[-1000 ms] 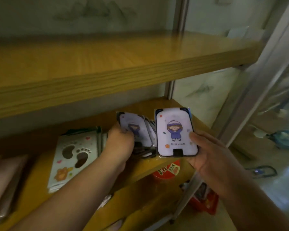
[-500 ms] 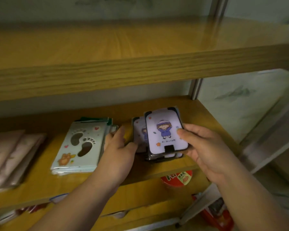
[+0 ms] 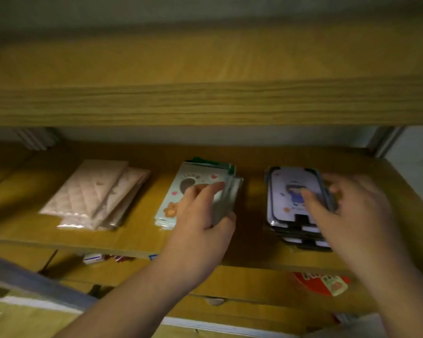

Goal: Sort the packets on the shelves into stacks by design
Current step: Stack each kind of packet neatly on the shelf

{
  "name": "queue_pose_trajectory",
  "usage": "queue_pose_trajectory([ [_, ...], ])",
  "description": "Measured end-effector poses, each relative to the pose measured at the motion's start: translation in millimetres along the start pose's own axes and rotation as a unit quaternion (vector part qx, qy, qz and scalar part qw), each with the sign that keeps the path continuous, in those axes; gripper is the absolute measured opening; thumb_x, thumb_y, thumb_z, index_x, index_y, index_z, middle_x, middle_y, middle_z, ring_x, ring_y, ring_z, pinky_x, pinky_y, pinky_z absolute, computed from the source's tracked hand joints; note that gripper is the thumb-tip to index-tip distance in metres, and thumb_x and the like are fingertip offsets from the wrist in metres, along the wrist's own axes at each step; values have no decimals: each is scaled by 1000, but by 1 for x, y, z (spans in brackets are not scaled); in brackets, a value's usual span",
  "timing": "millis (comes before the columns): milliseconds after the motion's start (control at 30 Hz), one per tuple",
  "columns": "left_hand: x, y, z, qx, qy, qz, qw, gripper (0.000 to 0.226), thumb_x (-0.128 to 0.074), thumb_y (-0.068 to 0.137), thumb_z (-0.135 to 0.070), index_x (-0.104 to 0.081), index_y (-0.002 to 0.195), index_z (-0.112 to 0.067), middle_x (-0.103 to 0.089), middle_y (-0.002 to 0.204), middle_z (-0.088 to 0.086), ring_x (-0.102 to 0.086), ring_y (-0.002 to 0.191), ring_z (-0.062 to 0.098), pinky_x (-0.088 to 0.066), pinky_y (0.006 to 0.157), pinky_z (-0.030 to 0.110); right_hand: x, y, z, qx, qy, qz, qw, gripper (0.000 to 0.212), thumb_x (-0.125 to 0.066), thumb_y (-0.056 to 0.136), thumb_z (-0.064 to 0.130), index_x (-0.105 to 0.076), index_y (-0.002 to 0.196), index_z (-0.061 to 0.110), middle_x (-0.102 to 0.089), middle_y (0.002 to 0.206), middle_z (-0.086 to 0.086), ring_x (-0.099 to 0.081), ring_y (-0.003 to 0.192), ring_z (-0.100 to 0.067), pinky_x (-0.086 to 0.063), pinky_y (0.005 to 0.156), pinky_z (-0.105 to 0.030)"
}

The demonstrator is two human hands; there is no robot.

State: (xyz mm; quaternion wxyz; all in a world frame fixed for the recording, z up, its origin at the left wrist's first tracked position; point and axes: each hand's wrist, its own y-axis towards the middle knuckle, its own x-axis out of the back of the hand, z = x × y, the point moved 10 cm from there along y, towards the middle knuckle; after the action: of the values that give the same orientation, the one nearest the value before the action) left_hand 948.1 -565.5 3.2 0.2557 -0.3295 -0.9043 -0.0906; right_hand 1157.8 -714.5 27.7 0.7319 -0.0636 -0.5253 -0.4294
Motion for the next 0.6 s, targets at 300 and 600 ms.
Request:
queue_pose_trajectory([
  [300,102,-5,39,-59,125,-76,987,46,-57,90,-38,-57,135,-29,-47,133,-16,-39,133,11,-35,109,30,-44,-26,156,138,52,85,985,46,-55,87,52,-59,127,29,-59,124,11,-57,109,-13,-41,81,-25],
  [600,246,6,124,18,234,-156,960,52,-52,91,-43,-57,137,-20,-54,141,6,-40,133,30,-34,107,43,-119,-49,286,128,84,157,976,54,-55,87,57,-47,136,36,-50,131,17,-54,115,-9,-48,88,-30],
])
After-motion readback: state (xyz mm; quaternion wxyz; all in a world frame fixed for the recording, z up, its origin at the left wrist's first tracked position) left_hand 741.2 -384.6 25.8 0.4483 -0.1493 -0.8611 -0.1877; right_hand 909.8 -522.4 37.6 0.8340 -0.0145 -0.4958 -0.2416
